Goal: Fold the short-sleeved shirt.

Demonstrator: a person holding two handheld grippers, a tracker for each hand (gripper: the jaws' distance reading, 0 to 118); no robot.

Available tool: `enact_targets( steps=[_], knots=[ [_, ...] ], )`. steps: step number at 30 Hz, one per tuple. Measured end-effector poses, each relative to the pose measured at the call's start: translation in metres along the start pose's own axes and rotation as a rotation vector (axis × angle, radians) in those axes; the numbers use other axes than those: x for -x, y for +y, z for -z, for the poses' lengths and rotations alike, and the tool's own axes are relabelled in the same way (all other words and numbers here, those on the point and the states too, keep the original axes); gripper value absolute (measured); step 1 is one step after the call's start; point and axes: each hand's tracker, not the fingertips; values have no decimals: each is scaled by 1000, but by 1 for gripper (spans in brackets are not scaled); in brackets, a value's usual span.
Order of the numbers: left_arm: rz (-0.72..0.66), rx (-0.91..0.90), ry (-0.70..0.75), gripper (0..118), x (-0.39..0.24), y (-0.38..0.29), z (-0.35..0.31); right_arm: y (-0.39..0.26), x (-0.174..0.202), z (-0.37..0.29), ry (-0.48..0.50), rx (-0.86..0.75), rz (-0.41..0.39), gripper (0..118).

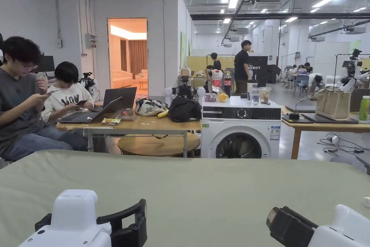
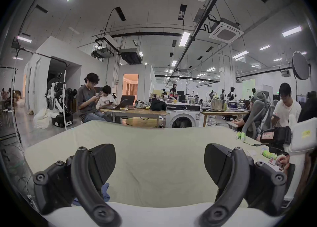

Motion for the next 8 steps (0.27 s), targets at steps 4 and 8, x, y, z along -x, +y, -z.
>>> enact_targets(
  steps=[4,8],
  knots=[
    [-7,3,-10,105,-1,-2,1,-2,2,0,17,2,-6,118],
    [-3,2,-14,105,-2,-2,1,-6,9,0,-38,-18,-23,118]
  ],
)
